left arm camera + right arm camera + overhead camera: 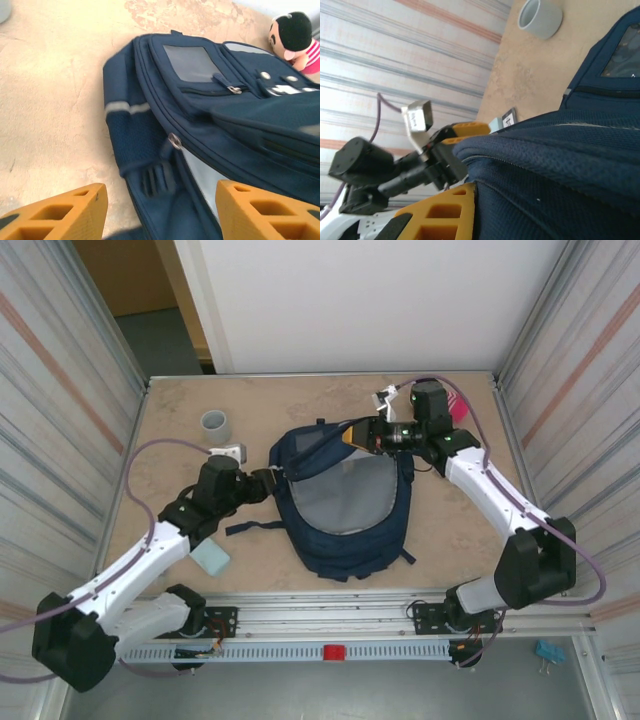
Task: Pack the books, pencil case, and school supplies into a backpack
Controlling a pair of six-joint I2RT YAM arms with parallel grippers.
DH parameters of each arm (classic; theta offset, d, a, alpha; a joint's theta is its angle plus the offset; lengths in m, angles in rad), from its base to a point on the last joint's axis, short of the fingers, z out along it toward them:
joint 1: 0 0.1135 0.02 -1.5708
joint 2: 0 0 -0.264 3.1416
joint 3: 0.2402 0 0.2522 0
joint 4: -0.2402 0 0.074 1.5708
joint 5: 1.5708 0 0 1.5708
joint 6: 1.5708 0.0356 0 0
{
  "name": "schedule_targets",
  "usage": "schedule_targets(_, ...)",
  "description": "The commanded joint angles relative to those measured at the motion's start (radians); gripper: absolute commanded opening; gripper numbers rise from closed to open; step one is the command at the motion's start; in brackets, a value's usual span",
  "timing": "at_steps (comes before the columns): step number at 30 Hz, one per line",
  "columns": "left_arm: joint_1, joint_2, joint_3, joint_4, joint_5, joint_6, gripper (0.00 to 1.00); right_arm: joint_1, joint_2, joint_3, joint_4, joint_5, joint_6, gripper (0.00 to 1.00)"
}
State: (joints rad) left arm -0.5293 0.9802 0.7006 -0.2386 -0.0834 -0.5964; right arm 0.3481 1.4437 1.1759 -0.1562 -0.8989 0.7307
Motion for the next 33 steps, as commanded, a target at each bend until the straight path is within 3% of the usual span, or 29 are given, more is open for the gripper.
schedule_targets(1, 0.004, -0.049, -0.023, -0.074, -0.040, -0.070, 0.58, 0.011, 0.034, -0.037, 0.162, 0.090, 0.052, 0.04)
schedule_targets(5, 0.004, -0.060, -0.036, -0.082, -0.044, -0.083, 0.58, 0.014, 0.061, -0.105, 0.200, 0.138, 0.147, 0.13)
schedule_targets(8, 0.005, -0.049, -0.030, -0.098, -0.040, -0.079, 0.59, 0.029, 0.042, -0.156, 0.174, 0.169, 0.181, 0.28)
schedule_targets(12, 0.005, -0.037, -0.030, -0.108, -0.041, -0.084, 0.59, 0.065, -0.012, -0.188, -0.006, 0.262, 0.131, 0.49)
schedule_targets(16, 0.006, -0.026, -0.027, -0.119, -0.029, -0.110, 0.59, 0.079, -0.087, -0.228, -0.167, 0.344, 0.100, 0.57)
schedule_targets(22, 0.005, 0.017, 0.043, -0.183, -0.021, -0.112, 0.60, 0.080, -0.194, -0.183, -0.442, 0.417, -0.007, 0.60)
schedule_targets(28, 0.006, 0.067, 0.110, -0.250, 0.007, -0.137, 0.60, 0.084, -0.256, -0.024, -0.702, 0.492, -0.155, 0.59)
schedule_targets(31, 0.005, 0.063, 0.107, -0.269, 0.014, -0.165, 0.60, 0.108, -0.252, 0.042, -0.710, 0.471, -0.213, 0.57)
schedule_targets(33, 0.005, 0.045, 0.098, -0.274, 0.022, -0.179, 0.60, 0.128, -0.235, 0.042, -0.622, 0.411, -0.211, 0.57)
